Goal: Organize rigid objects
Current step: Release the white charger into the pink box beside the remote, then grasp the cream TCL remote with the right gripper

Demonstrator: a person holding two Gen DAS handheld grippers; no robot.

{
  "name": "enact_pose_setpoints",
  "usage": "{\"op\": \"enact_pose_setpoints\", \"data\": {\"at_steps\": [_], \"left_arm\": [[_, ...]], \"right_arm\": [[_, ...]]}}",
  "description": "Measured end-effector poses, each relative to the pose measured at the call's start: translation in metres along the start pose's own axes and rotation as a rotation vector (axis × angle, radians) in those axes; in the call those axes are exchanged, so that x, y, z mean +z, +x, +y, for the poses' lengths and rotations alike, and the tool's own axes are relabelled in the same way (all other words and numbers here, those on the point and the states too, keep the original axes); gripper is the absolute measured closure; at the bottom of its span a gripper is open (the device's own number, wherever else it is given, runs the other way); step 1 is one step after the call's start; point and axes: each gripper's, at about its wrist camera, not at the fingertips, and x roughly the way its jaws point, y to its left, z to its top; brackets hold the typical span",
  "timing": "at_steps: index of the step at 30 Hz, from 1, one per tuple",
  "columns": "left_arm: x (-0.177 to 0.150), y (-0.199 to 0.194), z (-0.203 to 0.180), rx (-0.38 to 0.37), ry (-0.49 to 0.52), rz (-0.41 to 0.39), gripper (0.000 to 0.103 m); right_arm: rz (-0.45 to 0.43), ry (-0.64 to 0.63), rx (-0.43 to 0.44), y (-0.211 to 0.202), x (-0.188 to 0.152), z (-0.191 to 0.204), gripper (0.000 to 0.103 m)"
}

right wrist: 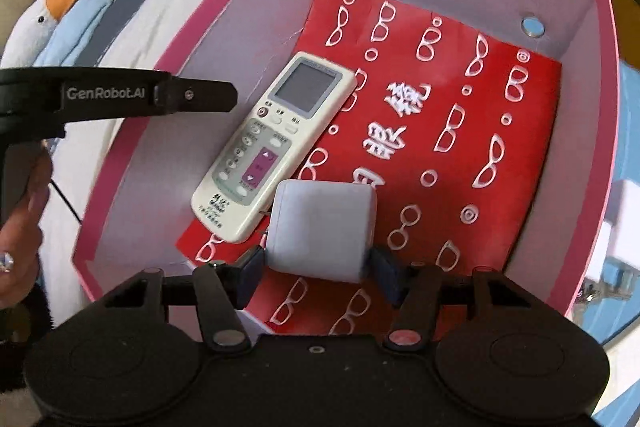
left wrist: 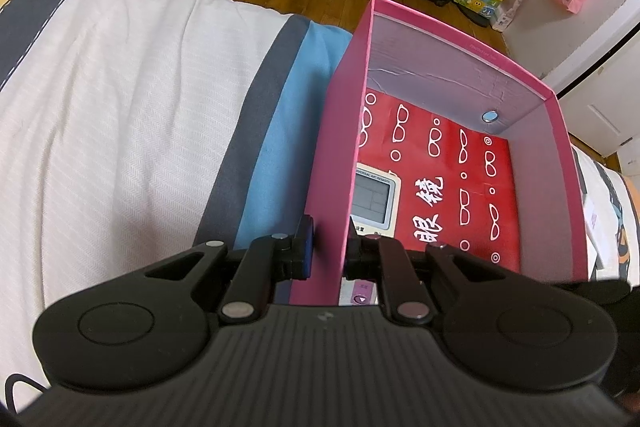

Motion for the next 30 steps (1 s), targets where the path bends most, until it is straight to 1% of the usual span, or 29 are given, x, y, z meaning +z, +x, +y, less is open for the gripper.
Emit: {"op": "enact_pose_setpoints", "data": {"at_steps": [2,5,7,11,12,15,17,19,21,22,23,25,27,30], "left_arm": [[0.0,0.0,0.0,-0.001,-0.002,0.001,0.091],[0.0,0.0,0.0,-0.002,-0.003,0.001,0.091],[0.0,0.001,0.0,-0.003,-0.003,0.001,0.091],[0.0,0.001,0.001,-0.008,-0.01,0.006,0.091],[0.0,0.001,0.002,-0.009,-0.012,0.006,0.091],[0.0,0.002,0.003,-0.009,-0.011,0.005,0.091],[0.0,0.002,0.003,-0.01,-0.013,0.006,0.091],[-0.001,0.002,0.004,-0.01,-0.013,0.005,0.091],[-0.001,0.002,0.004,-0.009,-0.015,0.006,0.091],[-0.001,0.002,0.004,-0.009,-0.018,0.007,0.091],[-0.001,0.003,0.004,-0.008,-0.02,0.01,0.091],[0.0,0.002,0.004,-0.007,-0.019,0.018,0.091],[0.0,0.002,0.004,-0.007,-0.02,0.02,0.091],[0.002,0.002,0.004,-0.005,-0.022,0.023,0.091]], "right_arm": [[0.023,0.087,0.052,0.001,-0.002,-0.007,0.04],[0.004,0.13,0.055,-0.002,-0.007,-0.01,0.039],[0.004,0.173,0.079,-0.002,-0.01,-0.007,0.039],[0.054,0.272,0.226,0.0,-0.013,-0.019,0.036],[0.045,0.271,0.243,-0.01,-0.019,-0.024,0.036],[-0.045,0.195,0.253,-0.037,-0.028,-0.021,0.036],[-0.131,0.135,0.278,-0.063,-0.038,-0.021,0.036],[-0.203,0.101,0.305,-0.091,-0.048,-0.03,0.036],[-0.25,0.143,0.342,-0.11,-0.055,-0.051,0.036],[-0.275,0.171,0.345,-0.118,-0.059,-0.063,0.036],[-0.312,0.194,0.334,-0.127,-0.066,-0.078,0.036],[-0.371,0.208,0.276,-0.141,-0.083,-0.1,0.035],[-0.4,0.172,0.199,-0.149,-0.096,-0.115,0.035],[-0.398,0.059,0.075,-0.151,-0.114,-0.123,0.034]]}}
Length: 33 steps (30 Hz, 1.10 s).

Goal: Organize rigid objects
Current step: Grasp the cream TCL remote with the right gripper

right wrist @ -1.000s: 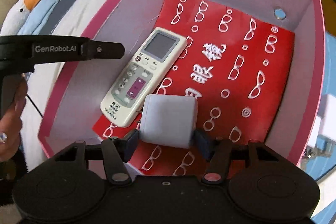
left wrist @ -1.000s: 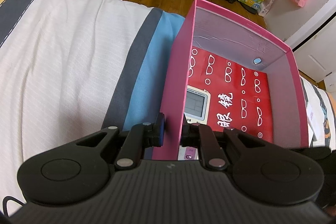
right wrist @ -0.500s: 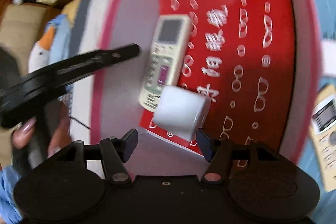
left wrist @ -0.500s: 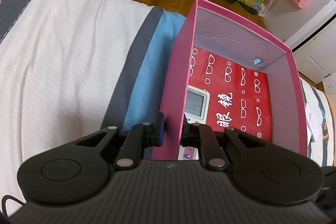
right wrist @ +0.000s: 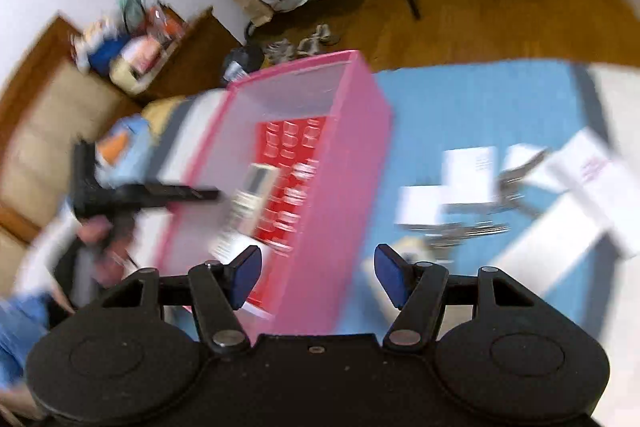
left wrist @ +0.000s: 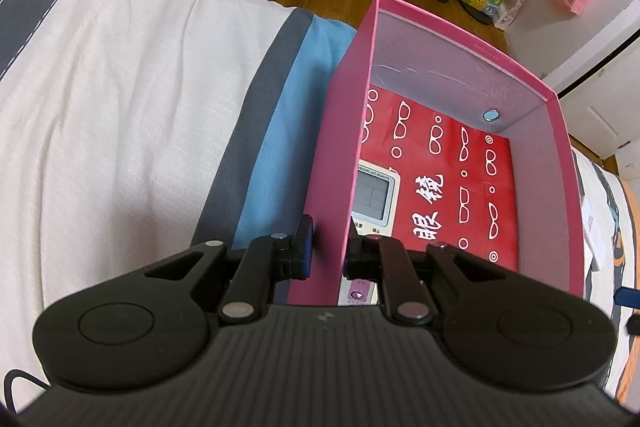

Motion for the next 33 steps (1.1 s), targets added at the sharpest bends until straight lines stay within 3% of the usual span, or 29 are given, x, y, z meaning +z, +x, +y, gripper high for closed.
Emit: {"op": "enact_pose_setpoints", "data": {"at_steps": [5,11,15,18,21,26,29,33], "left_arm": [[0.0,0.0,-0.001,0.003,0.0,0.001,0.091],[0.0,0.0,-0.003,0.009,0.003,0.002,0.091],[-0.001,-0.001,-0.003,0.007,-0.002,0.004,0.091],[-0.001,-0.001,-0.003,0.008,0.002,0.005,0.091],[0.0,-0.002,-0.002,0.009,0.007,0.006,0.091],[-0.001,-0.002,-0.002,0.012,0.015,0.004,0.091],[-0.001,-0.003,-0.002,0.013,0.022,0.006,0.091],[-0.004,-0.005,-0.014,0.049,0.12,0.006,0.093]], "right_arm": [[0.085,-0.211,-0.079,0.028,-0.021,0.007,0.035],[0.138,-0.357,-0.133,0.054,-0.032,0.007,0.036],[0.192,-0.472,-0.232,0.078,-0.038,0.006,0.035],[0.21,-0.479,-0.229,0.083,-0.039,0.008,0.036],[0.241,-0.459,-0.226,0.083,-0.038,0.014,0.044],[0.28,-0.272,-0.241,0.084,-0.03,0.012,0.044],[0.285,-0.246,-0.249,0.089,-0.03,0.013,0.041],[0.312,-0.271,-0.282,0.108,-0.033,0.014,0.04]]}}
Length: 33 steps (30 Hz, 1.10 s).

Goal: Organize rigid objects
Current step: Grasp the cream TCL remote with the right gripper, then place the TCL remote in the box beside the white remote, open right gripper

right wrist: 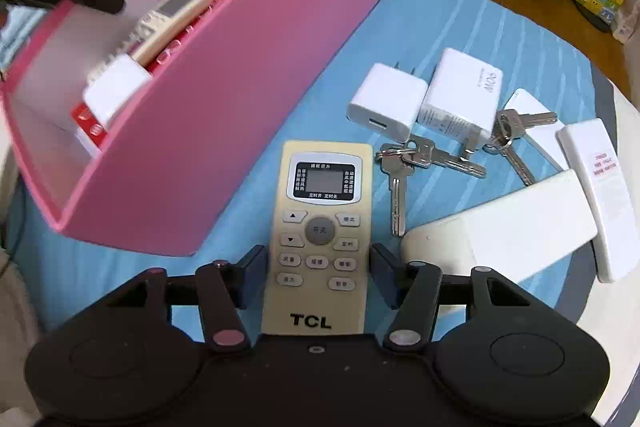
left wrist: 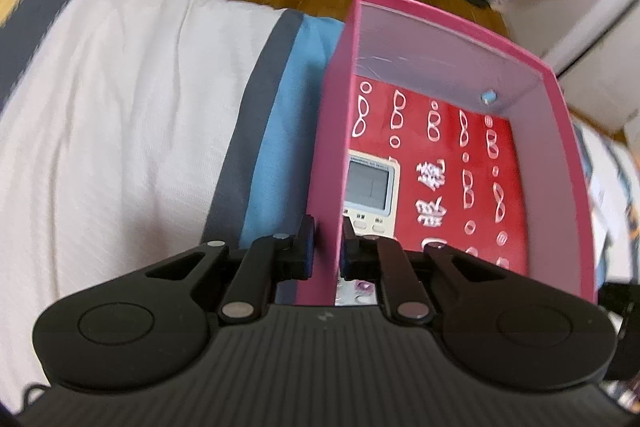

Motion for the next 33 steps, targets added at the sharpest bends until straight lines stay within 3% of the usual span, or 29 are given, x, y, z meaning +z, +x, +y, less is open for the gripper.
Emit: {"op": "enact_pose_setpoints", "data": {"at_steps": [8,26,33], "left_arm": [[-0.006,-0.006,-0.02,0.075,0.158,-0.011,0.093],[-0.011,-0.008,-0.03,0.122,0.21,-0.025,0.094],[-0.011,-0.009,-0.029,0.122,0.216,-0.024,0.094]], "right_arm": [[-0.058,0.043,-0.012,-0.007,0.003,-0.001,0.042],[-0.117,0.201,0.059,-0.039,-0.009,-0.015,0.042],[-0.204,0.231,0.044,-0.077,-0.006,-0.022,0.042]]}}
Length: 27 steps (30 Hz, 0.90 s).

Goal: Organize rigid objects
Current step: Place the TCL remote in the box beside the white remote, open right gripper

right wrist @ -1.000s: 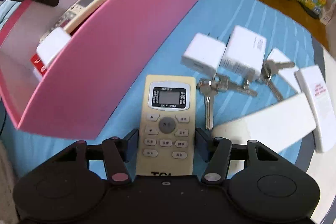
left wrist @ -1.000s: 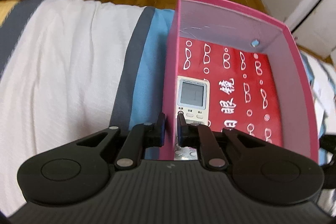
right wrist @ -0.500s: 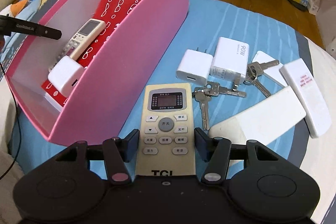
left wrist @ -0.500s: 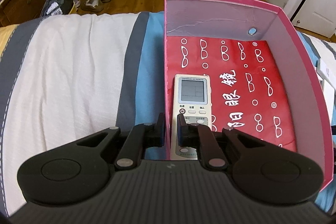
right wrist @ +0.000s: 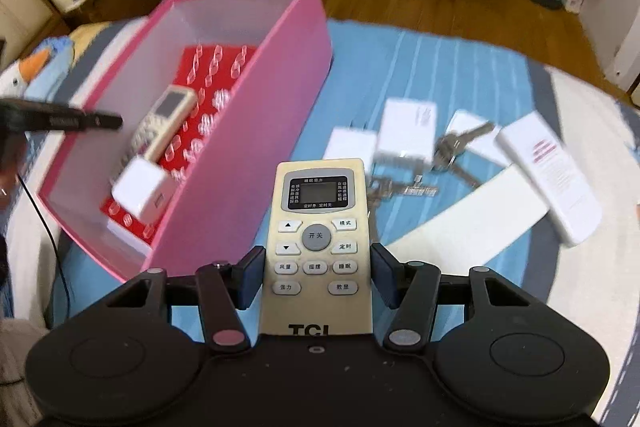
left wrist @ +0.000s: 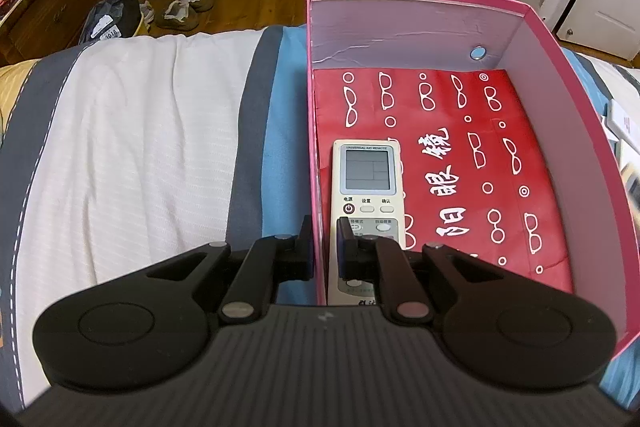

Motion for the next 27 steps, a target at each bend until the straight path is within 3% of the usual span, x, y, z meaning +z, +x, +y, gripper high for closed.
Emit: {"op": "enact_pose_setpoints", "data": {"at_steps": [5,9,13,17,22,27], "left_arm": [[0.001,-0.001,0.001,-0.009,-0.002,0.011,0.093],[0.0,-0.001,0.002,-0.023,-0.012,0.021,0.093],[-0.001,-0.002,0.001,-0.019,-0.013,0.016,0.093],[-0.001,-0.002,0.001,-0.019,-0.012,0.014,0.093],[0.0,-0.002,0.005,-0.036,-0.038,0.013,0.094],[0.0,0.001,0.008,-0.041,-0.051,0.01,0.094]], "right_arm": [[-0.086,-0.007,0.062,-0.034,0.019,0.011,0.042],[-0.13,-0.108,0.144,-0.05,0.041,0.044,0.042],[-0.095,-0.23,0.226,-0.039,0.069,0.089,0.042],[-0.031,-0.318,0.236,0.0,0.097,0.123,0.042],[0.001,-0.469,0.052,0.056,0.114,0.154,0.042],[0.079,-0.407,-0.047,0.112,0.129,0.149,0.042]]}}
